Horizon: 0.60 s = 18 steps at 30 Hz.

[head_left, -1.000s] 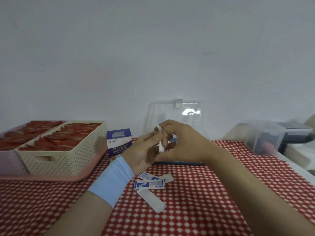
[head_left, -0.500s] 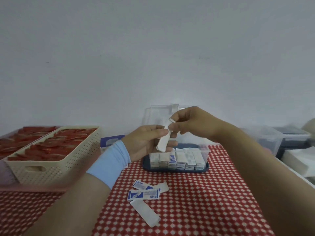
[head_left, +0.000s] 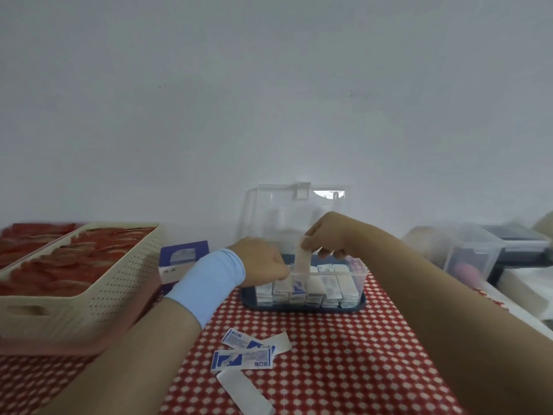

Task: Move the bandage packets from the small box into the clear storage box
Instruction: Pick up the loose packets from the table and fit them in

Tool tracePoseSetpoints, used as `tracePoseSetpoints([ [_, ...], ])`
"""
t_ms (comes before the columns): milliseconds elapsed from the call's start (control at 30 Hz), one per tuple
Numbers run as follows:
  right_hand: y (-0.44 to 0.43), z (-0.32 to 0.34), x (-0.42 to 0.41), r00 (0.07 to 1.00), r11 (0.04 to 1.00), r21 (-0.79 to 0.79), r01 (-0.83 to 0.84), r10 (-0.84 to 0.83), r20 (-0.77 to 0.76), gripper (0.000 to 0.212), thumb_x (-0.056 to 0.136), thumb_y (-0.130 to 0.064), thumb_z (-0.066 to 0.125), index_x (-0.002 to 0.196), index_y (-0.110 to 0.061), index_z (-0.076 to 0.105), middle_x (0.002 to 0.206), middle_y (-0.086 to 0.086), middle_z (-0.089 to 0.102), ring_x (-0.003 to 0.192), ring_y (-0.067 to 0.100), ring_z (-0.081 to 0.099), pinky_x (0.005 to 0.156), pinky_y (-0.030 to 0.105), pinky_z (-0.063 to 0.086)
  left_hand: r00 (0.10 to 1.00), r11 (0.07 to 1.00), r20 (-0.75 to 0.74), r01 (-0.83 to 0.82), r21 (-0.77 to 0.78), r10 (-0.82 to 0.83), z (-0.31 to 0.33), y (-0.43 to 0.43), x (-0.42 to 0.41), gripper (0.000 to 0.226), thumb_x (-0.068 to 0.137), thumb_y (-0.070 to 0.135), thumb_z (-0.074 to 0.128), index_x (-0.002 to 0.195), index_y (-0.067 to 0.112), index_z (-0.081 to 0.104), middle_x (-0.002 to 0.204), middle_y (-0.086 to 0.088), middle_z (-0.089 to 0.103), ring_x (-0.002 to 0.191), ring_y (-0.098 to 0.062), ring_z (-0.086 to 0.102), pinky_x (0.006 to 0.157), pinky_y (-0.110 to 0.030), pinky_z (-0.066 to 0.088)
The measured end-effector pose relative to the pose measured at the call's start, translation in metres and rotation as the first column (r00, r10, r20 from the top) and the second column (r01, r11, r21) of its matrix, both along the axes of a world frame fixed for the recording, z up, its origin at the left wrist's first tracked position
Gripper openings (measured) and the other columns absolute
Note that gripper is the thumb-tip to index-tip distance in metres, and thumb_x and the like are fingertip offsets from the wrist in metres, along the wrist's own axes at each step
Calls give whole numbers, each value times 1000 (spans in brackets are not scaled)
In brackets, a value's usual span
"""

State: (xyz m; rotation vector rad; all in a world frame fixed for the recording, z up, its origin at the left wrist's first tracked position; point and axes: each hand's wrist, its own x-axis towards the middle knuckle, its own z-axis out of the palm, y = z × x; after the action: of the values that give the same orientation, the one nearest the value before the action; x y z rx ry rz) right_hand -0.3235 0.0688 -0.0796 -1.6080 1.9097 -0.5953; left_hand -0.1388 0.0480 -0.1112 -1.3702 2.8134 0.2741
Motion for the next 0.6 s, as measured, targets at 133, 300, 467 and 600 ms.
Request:
tracePoseSetpoints([
  [133,-5,-9,9,1000,989,145,-14,16,-10,28,92,-11,69,116,2,70,86,10,65,63,16,51,45,21,32,985,995,163,64,-76,-51,-8,1,2,46,73,57,27,54,21,48,78,-10,65,77,-28,59,84,-41,44],
  [300,-8,-16,17,987,982,178,-55,80,-136,26,91,-12,69,115,-2,71,81,7,65,53,11,49,45,20,35,977,990,204,89,-108,-66,-14,1,3,50,70,61,20,60,23,51,80,-3,65,81,-22,57,101,-40,34],
  [467,-13,-24,23,970,987,151,-48,82,-230,29,88,-11,68,112,3,71,76,9,59,56,18,49,45,23,35,986,988,148,100,-117,-82,-11,4,3,44,79,54,32,81,27,67,91,0,67,93,-22,58,105,-41,35],
  [600,-15,-26,29,936,986,159,-44,96,-338,22,91,-22,69,92,0,69,63,4,50,49,14,43,45,21,34,986,971,124,132,-197,-109,-6,7,-3,54,84,54,35,120,29,67,115,1,63,111,-23,47,107,-42,32],
])
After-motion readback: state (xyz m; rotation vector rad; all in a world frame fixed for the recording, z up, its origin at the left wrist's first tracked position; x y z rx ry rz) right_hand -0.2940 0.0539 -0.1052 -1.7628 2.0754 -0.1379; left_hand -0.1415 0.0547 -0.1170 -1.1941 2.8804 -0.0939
